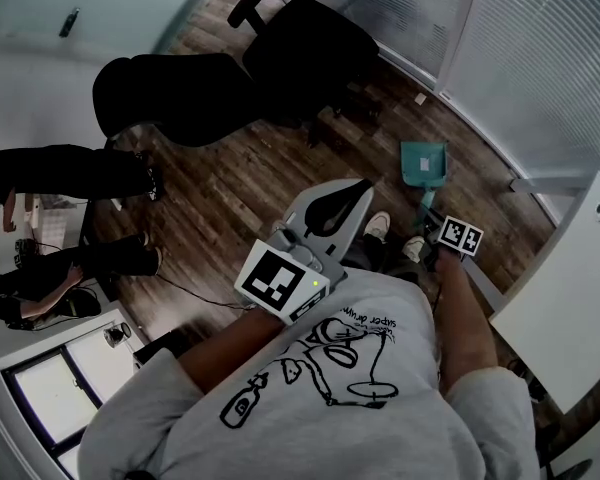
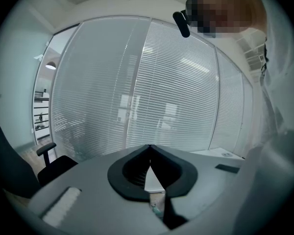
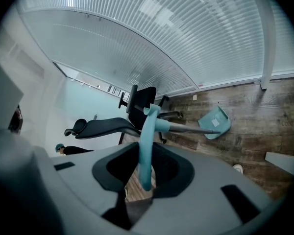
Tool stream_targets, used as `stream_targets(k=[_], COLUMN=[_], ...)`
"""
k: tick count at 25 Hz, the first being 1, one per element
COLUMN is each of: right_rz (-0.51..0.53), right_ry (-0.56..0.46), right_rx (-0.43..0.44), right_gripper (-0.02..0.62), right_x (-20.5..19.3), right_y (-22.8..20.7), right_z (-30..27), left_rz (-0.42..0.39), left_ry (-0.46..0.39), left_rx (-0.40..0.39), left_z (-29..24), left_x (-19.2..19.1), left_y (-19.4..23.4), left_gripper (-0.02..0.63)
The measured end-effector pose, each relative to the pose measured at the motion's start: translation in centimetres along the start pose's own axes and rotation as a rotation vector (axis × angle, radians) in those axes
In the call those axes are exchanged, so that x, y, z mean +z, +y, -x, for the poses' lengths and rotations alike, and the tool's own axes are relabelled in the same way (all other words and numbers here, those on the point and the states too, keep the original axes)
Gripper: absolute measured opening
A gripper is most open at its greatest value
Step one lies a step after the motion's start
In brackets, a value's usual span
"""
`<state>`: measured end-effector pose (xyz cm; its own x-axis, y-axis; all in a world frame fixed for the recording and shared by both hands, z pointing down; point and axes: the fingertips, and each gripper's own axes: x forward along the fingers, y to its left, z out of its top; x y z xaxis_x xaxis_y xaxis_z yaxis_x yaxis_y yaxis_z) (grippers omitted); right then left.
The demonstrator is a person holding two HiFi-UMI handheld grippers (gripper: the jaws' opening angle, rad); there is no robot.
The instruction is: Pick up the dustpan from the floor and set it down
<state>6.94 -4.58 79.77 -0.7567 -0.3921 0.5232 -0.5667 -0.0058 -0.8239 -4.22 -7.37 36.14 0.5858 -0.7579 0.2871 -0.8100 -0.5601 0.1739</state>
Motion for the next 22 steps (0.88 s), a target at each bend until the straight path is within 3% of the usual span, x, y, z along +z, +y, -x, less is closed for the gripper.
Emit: stream_targets(k=[22], right_rz=[0.082], right_ry=[-0.01], right_rx=[0.06], right_gripper=[0.077], right_x=[0.7], right_y=[5.2], right_z=[3.3], left_rz=[0.031], left_ry=[-0.065], left_rx=[-0.03], left_z=[0.2], left_x=[0.6], left_y=[-0.2], left_gripper=[0.002])
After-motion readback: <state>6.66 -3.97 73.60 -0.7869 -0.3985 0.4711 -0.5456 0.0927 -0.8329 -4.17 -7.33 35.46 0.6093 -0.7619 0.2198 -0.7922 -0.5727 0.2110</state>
